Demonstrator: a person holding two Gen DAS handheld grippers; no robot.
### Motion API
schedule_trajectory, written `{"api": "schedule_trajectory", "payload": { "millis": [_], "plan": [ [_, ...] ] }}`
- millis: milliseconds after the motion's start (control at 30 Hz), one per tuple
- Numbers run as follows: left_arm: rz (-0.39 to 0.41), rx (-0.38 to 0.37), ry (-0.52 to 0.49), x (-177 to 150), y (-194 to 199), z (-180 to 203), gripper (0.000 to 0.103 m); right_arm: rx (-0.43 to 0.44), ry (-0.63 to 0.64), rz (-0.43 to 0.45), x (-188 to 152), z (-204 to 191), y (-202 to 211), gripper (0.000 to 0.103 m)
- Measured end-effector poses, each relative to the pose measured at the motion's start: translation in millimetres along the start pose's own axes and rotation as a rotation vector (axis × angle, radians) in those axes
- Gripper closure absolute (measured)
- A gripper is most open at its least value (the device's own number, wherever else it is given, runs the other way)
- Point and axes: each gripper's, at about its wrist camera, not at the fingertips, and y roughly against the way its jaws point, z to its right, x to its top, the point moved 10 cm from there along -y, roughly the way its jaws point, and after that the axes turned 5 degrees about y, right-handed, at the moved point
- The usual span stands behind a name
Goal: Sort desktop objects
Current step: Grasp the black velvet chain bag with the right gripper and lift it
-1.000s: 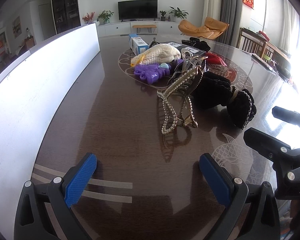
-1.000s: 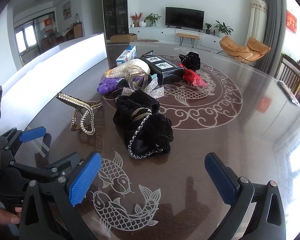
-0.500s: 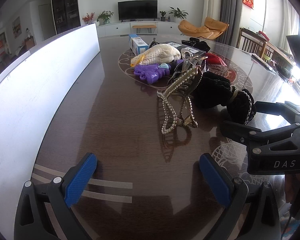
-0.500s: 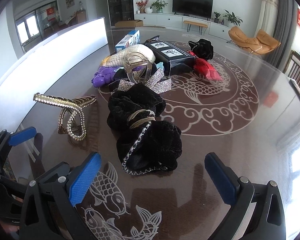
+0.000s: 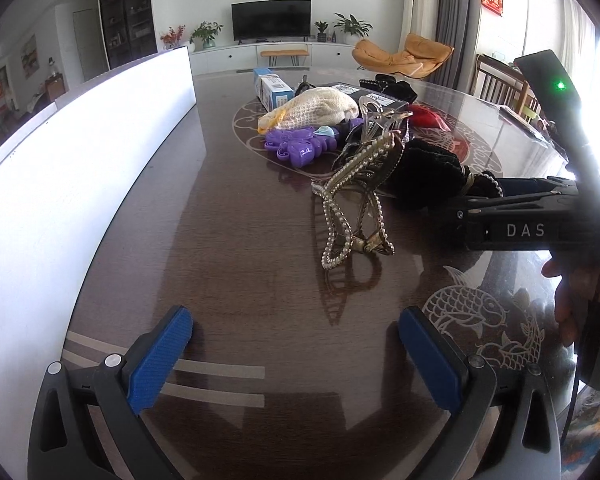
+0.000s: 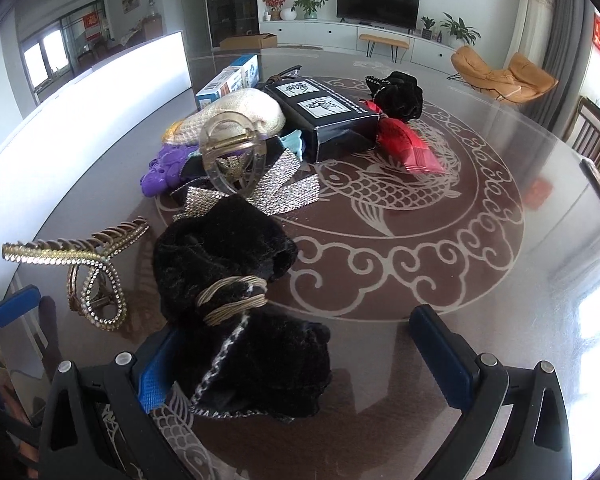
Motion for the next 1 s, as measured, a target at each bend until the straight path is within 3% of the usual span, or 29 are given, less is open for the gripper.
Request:
{"api": "schedule_trajectory", "payload": {
  "millis": [300,1000],
  "plan": [
    [-0.003,-0.009,-0.011,-1,-1,-1,0.000,-0.086,-0.132,-0.007,-8,79,1,0.000],
    [-0.050,-0.010,-0.026,9,-13,7,0.000,-0.097,-0.138,-0.006,-8,82,1,0.000]
  ]
}}
